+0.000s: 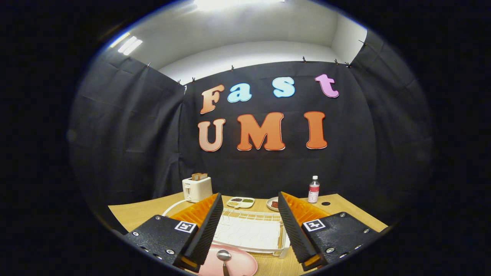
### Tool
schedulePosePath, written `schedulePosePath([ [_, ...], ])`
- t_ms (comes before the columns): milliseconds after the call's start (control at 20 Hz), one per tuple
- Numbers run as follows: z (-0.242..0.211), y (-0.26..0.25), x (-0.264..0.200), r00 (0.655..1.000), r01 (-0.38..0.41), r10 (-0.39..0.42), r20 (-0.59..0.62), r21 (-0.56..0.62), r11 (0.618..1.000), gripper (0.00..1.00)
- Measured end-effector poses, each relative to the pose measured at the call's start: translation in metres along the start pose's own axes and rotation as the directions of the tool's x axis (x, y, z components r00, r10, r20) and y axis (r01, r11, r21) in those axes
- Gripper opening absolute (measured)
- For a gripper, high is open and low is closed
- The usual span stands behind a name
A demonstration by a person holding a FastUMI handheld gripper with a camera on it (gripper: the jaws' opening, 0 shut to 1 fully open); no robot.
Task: Take the plate from the dish rack, then take the spoon from the basket and place it into the plate.
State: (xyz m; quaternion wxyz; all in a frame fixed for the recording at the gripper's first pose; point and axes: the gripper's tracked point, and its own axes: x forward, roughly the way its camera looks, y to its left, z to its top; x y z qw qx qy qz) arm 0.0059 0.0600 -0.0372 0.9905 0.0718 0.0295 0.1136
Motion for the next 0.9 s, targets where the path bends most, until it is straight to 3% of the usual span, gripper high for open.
schedulePosePath([
  [200, 0.001, -0.016, -0.01, 0.999, 0.041, -0.041, -0.01, -0.009, 0.999, 0.91],
  [500, 0.013, -0.044, -0.023, 0.991, 0.134, -0.134, 0.006, -0.07, 0.989, 0.91],
  [900, 0.021, -0.039, -0.02, 0.992, 0.119, -0.117, 0.053, -0.038, 0.992, 0.91],
])
